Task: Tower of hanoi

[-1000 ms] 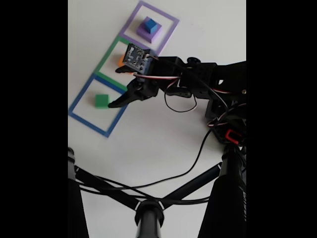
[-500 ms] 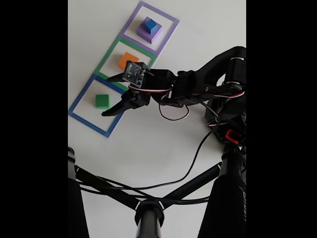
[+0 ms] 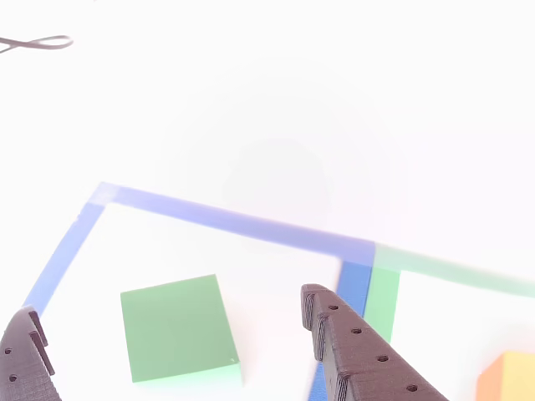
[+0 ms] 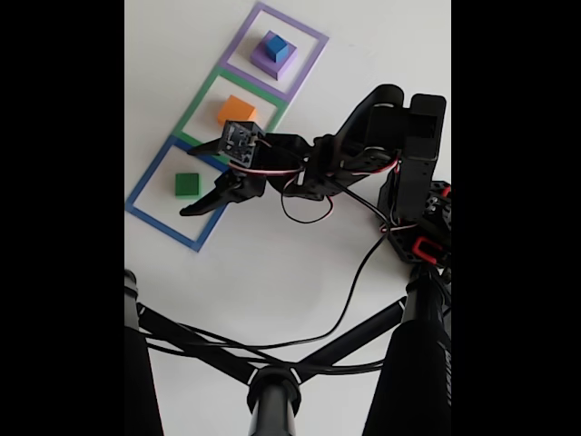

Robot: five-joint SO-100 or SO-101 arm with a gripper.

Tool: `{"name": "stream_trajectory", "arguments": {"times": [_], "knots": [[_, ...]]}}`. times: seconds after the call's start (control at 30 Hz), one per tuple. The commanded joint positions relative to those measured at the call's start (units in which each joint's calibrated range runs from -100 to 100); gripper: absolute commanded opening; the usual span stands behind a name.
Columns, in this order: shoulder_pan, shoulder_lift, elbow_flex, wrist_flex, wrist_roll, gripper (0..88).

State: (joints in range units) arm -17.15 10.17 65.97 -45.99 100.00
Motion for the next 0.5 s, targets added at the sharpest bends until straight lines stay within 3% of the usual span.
{"name": "stream_trajectory", "arguments": {"times": [0.0, 0.47], "knots": [[-0.97, 0.44, -2.79, -1.71, 0.00, 35.1], [-1.35, 6.50, -3.79, -4.70, 0.00, 34.3]]}}
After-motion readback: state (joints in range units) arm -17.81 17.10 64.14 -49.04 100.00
